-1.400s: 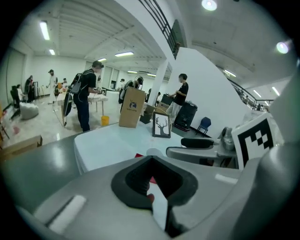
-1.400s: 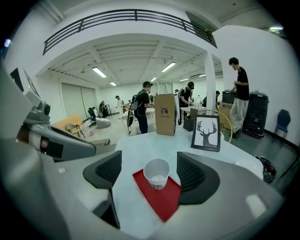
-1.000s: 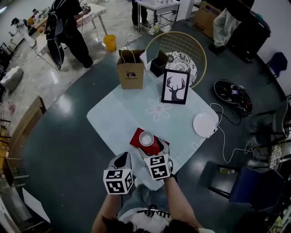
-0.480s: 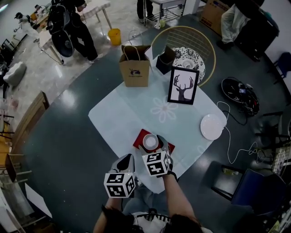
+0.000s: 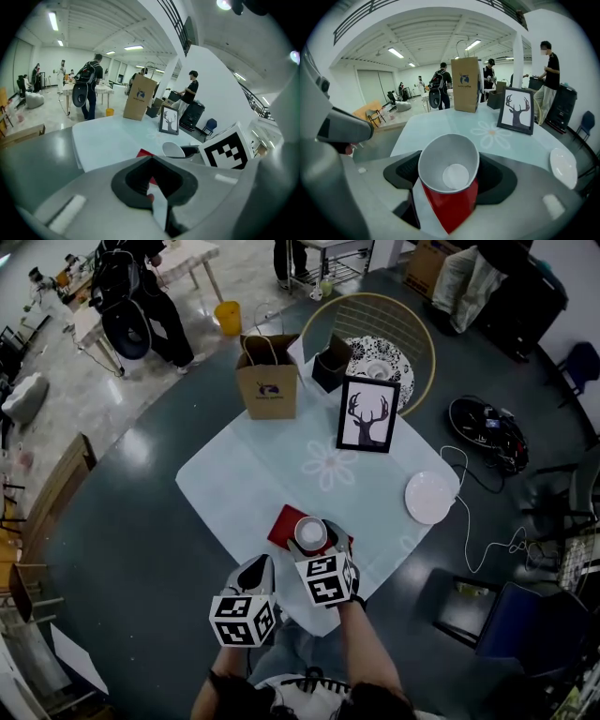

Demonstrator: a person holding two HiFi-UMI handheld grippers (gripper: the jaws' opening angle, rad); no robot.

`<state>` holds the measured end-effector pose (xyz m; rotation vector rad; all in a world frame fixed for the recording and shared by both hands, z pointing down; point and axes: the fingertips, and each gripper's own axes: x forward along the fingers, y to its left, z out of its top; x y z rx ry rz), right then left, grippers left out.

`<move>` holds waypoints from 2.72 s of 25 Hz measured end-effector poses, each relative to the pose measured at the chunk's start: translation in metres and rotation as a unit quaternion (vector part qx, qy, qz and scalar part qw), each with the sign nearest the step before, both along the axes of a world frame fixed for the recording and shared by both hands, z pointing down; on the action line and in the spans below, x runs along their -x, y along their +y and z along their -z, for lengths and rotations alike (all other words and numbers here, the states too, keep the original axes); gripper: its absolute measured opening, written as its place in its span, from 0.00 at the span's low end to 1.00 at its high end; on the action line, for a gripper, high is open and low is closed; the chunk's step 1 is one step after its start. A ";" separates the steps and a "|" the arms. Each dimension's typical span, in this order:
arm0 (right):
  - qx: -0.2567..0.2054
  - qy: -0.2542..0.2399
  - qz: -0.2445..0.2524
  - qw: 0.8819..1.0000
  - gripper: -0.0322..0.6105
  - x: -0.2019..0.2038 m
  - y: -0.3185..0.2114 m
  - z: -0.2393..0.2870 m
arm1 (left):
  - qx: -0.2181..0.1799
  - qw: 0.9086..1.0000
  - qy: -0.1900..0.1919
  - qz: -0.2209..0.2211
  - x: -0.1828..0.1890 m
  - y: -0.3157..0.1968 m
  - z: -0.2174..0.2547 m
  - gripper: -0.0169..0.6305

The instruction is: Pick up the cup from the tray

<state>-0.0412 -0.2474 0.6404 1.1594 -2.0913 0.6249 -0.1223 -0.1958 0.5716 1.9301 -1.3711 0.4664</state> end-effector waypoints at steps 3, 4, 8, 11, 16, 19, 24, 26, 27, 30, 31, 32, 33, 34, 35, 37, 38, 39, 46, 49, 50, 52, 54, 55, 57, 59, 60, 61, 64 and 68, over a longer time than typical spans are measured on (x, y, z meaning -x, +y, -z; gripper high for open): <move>-0.002 -0.004 -0.026 1.000 0.63 -0.023 0.001 0.011 | -0.001 1.000 0.005 -0.008 -0.011 -0.001 0.001 0.03; -0.004 -0.009 -0.039 0.999 0.63 -0.030 0.002 0.015 | -0.001 1.000 0.006 -0.012 -0.016 -0.001 0.001 0.03; -0.020 -0.006 -0.070 0.997 0.63 -0.063 0.002 0.025 | -0.006 0.999 0.007 -0.041 -0.042 -0.004 0.004 0.03; -0.016 0.002 -0.095 0.995 0.63 -0.089 0.010 0.024 | -0.014 0.998 0.007 -0.066 -0.063 -0.004 0.006 0.03; -0.019 0.012 -0.125 0.992 0.63 -0.128 0.021 0.021 | -0.010 0.997 0.009 -0.077 -0.086 -0.003 0.004 0.03; -0.011 0.012 -0.137 0.991 0.63 -0.147 0.028 0.018 | -0.009 0.996 0.009 -0.083 -0.097 -0.002 0.005 0.03; 0.007 -0.007 -0.143 0.990 0.63 -0.162 0.036 0.006 | -0.012 0.995 -0.006 -0.098 -0.113 -0.003 0.005 0.03; 0.007 -0.004 -0.136 0.991 0.63 -0.162 0.037 0.000 | -0.020 0.995 -0.018 -0.091 -0.113 -0.005 0.008 0.03; 0.009 -0.006 -0.137 0.991 0.63 -0.163 0.038 -0.003 | -0.025 0.996 -0.023 -0.085 -0.113 -0.006 0.010 0.03; 0.021 -0.006 -0.141 0.990 0.63 -0.162 0.042 -0.014 | -0.012 0.996 -0.026 -0.089 -0.116 -0.005 0.006 0.03; 0.021 -0.004 -0.142 0.990 0.63 -0.162 0.043 -0.017 | -0.004 0.995 -0.024 -0.097 -0.118 -0.002 0.004 0.03; 0.019 -0.004 -0.144 0.989 0.63 -0.162 0.045 -0.018 | 0.001 0.994 -0.024 -0.103 -0.119 0.000 0.002 0.03; 0.015 -0.005 -0.147 0.989 0.63 -0.163 0.046 -0.019 | 0.003 0.994 -0.026 -0.106 -0.119 0.002 0.000 0.03; 0.011 -0.008 -0.149 0.989 0.63 -0.163 0.046 -0.020 | 0.003 0.994 -0.029 -0.105 -0.118 0.003 0.000 0.03; 0.008 -0.011 -0.149 0.989 0.63 -0.164 0.045 -0.021 | 0.000 0.994 -0.032 -0.101 -0.117 0.003 0.000 0.03; 0.006 -0.020 -0.147 0.989 0.63 -0.165 0.045 -0.020 | -0.002 0.995 -0.035 -0.094 -0.114 0.001 0.000 0.03; 0.006 -0.024 -0.147 0.989 0.63 -0.165 0.045 -0.019 | 0.001 0.995 -0.033 -0.094 -0.114 0.000 -0.001 0.03; 0.003 -0.028 -0.146 0.989 0.63 -0.165 0.045 -0.017 | 0.005 0.995 -0.030 -0.096 -0.114 0.000 -0.001 0.03; -0.034 -0.021 -0.130 0.991 0.66 -0.162 0.041 0.008 | -0.002 0.997 -0.048 -0.066 -0.104 -0.003 0.000 0.03; -0.061 -0.027 -0.139 0.988 0.66 -0.161 0.034 0.030 | -0.014 0.997 -0.024 -0.067 -0.105 -0.006 0.010 0.03; -0.067 -0.028 -0.139 0.988 0.66 -0.161 0.032 0.036 | -0.020 0.997 -0.017 -0.069 -0.105 -0.006 0.014 0.03; -0.070 -0.027 -0.136 0.988 0.62 -0.161 0.031 0.044 | -0.028 0.997 -0.012 -0.071 -0.103 -0.004 0.019 0.03; -0.071 -0.031 -0.143 0.987 0.57 -0.163 0.033 0.052 | -0.035 0.997 -0.011 -0.071 -0.100 -0.002 0.023 0.03; -0.075 -0.038 -0.152 0.985 0.55 -0.163 0.034 0.058 | -0.039 0.997 -0.010 -0.071 -0.097 -0.001 0.027 0.03; -0.088 -0.046 -0.167 0.981 0.53 -0.164 0.034 0.071 | -0.050 0.996 -0.005 -0.070 -0.091 -0.001 0.036 0.03; -0.106 -0.041 -0.174 0.978 0.48 -0.165 0.035 0.085 | -0.062 0.996 -0.005 -0.065 -0.085 -0.002 0.042 0.03; -0.115 -0.041 -0.178 0.976 0.41 -0.165 0.036 0.092 | -0.067 0.996 -0.007 -0.061 -0.081 -0.002 0.044 0.03; -0.123 -0.046 -0.184 0.974 0.35 -0.165 0.038 0.099 | -0.072 0.996 -0.010 -0.055 -0.076 -0.001 0.047 0.03; -0.141 -0.050 -0.202 0.968 0.22 -0.165 0.044 0.115 | -0.083 0.996 -0.010 -0.038 -0.064 0.000 0.055 0.03; -0.152 -0.017 -0.206 0.967 0.19 -0.163 0.061 0.118 | -0.101 0.994 -0.017 -0.038 -0.053 0.011 0.064 0.03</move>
